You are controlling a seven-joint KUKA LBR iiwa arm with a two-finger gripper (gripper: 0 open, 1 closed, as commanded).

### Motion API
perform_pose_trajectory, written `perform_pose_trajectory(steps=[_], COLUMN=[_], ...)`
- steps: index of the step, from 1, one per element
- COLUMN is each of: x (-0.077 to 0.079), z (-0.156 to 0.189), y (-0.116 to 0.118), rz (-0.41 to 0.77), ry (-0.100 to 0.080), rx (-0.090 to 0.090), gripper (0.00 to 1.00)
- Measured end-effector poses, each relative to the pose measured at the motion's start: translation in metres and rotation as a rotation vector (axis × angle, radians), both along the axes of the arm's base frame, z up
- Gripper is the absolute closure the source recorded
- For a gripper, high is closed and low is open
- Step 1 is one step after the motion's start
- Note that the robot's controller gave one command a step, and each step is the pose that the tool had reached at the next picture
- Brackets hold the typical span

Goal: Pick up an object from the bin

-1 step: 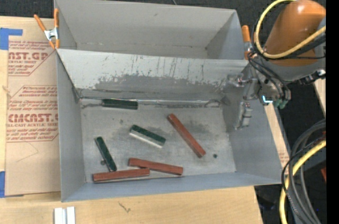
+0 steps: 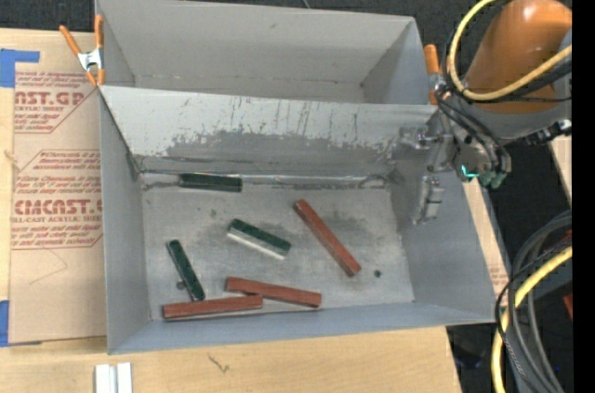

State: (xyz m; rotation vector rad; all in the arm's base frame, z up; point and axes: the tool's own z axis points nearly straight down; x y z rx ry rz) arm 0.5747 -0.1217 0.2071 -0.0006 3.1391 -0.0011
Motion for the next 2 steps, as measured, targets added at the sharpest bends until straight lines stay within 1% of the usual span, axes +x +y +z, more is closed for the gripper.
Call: perform_pose_trajectory(steps=[1, 2], x=[-0.037, -0.079], z=[-0.038, -0.085], y=[0.019, 0.038], rz=[-0.082, -0.158], ry=[-0.004, 0.012], rx=[0.0, 0.004], gripper=[0.0, 0.0])
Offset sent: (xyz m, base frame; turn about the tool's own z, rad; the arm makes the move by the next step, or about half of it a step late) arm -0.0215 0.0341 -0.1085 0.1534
